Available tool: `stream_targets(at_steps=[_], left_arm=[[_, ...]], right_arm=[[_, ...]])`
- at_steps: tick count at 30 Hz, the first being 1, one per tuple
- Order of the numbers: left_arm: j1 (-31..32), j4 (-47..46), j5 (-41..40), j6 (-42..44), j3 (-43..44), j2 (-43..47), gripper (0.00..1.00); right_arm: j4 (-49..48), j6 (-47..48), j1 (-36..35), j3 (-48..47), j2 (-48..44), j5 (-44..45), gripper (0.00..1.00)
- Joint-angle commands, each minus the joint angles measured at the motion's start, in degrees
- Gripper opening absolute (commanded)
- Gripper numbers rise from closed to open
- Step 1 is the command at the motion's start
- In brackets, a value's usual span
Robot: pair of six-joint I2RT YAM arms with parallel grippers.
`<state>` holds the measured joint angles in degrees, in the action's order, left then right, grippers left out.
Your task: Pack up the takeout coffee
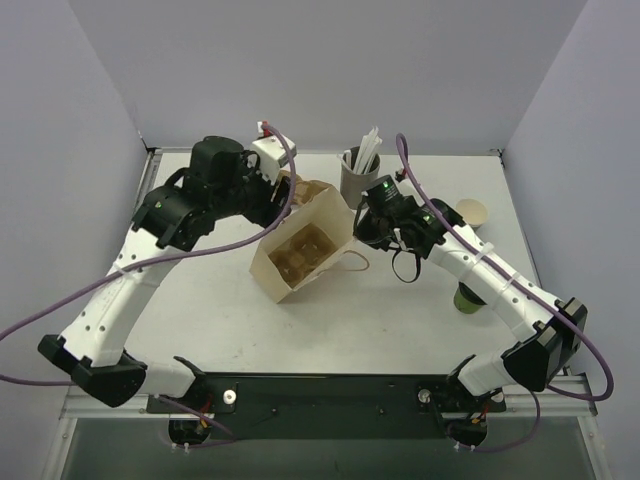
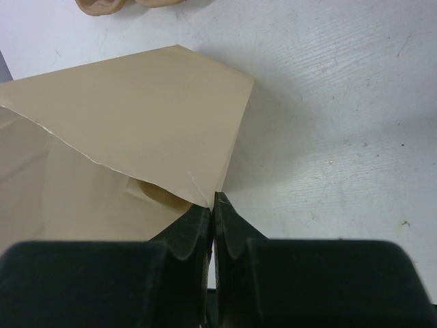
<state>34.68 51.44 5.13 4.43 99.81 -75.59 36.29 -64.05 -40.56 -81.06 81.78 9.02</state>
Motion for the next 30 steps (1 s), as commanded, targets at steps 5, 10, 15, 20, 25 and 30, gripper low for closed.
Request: stream_targets(at_steps=[5, 10, 15, 20, 25, 30], left_arm=[[-0.1, 5.2, -1.3, 2.2, 1.5, -5.8, 0.66], [0.0, 5.4, 0.7, 2.1, 1.4, -7.7, 0.65], [1.1, 5.9, -1.0, 2.8, 0.6, -8.4, 0.63], [3.9, 5.1, -4.6, 4.5, -0.1, -9.2, 0.61], [5.3, 3.6, -10.1, 5.4, 1.0, -11.9, 0.61], [5.7, 0.4, -17.3, 7.0, 0.7, -12.9, 0.56]], right_arm=[[1.2, 1.4, 0.1, -2.5, 1.2, 0.4, 0.0], [1.1, 1.8, 0.6, -2.6, 1.3, 0.2, 0.0], [1.0, 2.4, 0.7, -3.0, 1.1, 0.1, 0.0], [1.0, 3.1, 0.7, -2.9, 1.0, -0.1, 0.0], [1.0, 4.1, 0.7, -3.0, 1.0, 0.1, 0.0], [1.0, 5.2, 0.7, -3.1, 0.9, 0.0, 0.0]])
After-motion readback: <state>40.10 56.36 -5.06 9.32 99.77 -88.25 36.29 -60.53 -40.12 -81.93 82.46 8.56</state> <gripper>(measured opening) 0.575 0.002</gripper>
